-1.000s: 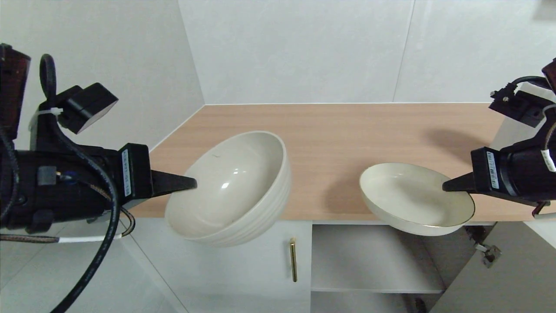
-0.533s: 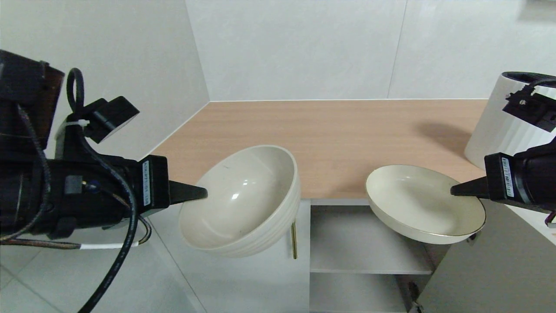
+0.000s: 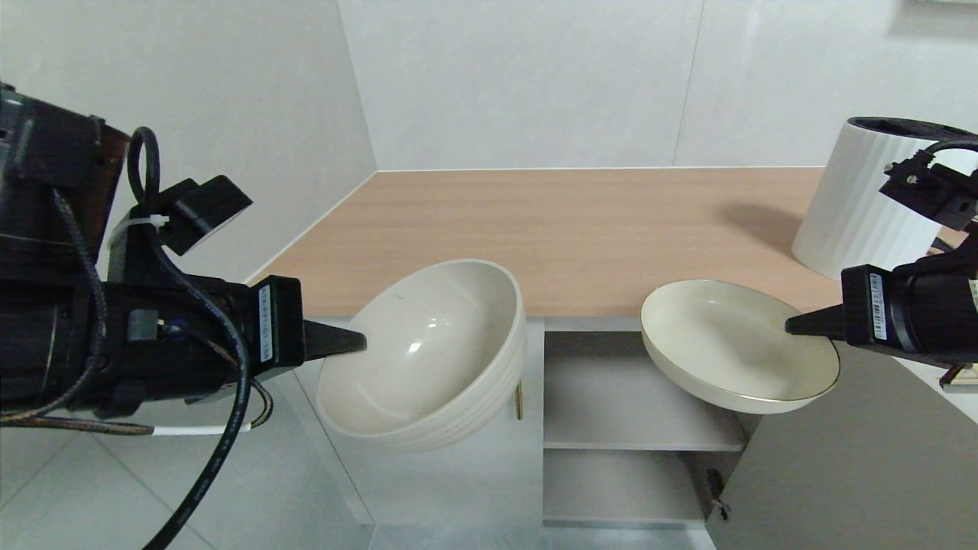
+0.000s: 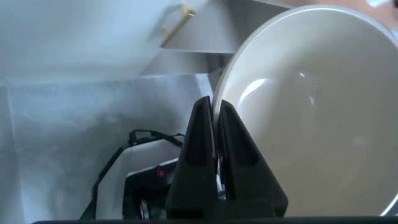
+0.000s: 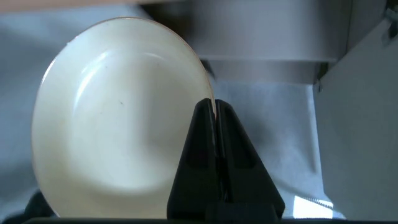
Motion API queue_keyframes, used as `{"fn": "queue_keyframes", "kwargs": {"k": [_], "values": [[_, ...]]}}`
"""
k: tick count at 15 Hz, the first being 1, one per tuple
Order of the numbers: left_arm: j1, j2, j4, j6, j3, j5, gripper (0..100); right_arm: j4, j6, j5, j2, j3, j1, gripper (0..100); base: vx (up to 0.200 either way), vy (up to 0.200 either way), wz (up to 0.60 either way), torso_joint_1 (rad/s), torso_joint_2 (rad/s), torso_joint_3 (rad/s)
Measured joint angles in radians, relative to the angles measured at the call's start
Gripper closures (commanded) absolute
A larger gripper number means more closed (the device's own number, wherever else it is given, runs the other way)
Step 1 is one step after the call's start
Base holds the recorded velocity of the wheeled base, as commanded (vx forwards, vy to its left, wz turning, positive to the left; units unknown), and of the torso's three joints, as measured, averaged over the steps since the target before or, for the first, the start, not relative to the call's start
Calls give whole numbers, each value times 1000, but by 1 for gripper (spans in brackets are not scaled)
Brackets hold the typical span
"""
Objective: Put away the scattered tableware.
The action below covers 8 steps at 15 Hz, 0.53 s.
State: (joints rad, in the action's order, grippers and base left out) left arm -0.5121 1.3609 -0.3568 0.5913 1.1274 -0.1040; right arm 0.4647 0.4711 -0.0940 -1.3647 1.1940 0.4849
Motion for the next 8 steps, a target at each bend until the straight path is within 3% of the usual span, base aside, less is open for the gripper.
{"fn": "queue_keyframes", "kwargs": {"k": [4,8], "values": [[0,1,0,0,0,0,100,-51,-34,-10,-8,-56,-1,100,0,0,0,-8,26,16],[0,1,0,0,0,-1,100,-92,-36,-13,-19,-89,-2,100,0,0,0,-132,361,221]]}}
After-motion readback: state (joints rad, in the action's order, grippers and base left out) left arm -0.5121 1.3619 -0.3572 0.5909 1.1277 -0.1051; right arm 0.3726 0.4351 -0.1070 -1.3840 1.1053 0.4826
